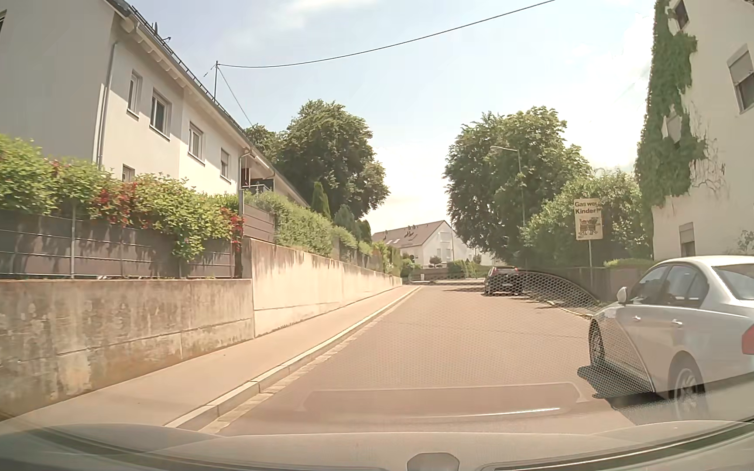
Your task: Follow the waypoints while adhering to traffic rules and regulations
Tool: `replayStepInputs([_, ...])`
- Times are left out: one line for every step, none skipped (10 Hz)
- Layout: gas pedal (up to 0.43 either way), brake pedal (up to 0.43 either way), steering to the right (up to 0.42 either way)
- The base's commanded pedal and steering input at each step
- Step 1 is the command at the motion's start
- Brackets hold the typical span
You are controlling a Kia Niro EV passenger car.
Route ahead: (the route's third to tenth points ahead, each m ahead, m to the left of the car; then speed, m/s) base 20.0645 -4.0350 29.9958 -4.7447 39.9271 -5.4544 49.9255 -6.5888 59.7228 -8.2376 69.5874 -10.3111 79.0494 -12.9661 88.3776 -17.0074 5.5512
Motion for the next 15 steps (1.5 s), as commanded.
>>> replayStepInputs([0.197, 0.0, 0.099])
replayStepInputs([0.197, 0.0, 0.088])
replayStepInputs([0.197, 0.0, 0.08])
replayStepInputs([0.197, 0.0, 0.071])
replayStepInputs([0.197, 0.0, 0.063])
replayStepInputs([0.197, 0.0, 0.053])
replayStepInputs([0.197, 0.0, 0.042])
replayStepInputs([0.209, 0.0, 0.034])
replayStepInputs([0.209, 0.0, 0.028])
replayStepInputs([0.209, 0.0, 0.021])
replayStepInputs([0.209, 0.0, 0.016])
replayStepInputs([0.209, 0.0, 0.01])
replayStepInputs([0.209, 0.0, 0.001])
replayStepInputs([0.209, 0.0, -0.001])
replayStepInputs([0.209, 0.0, -0.001])
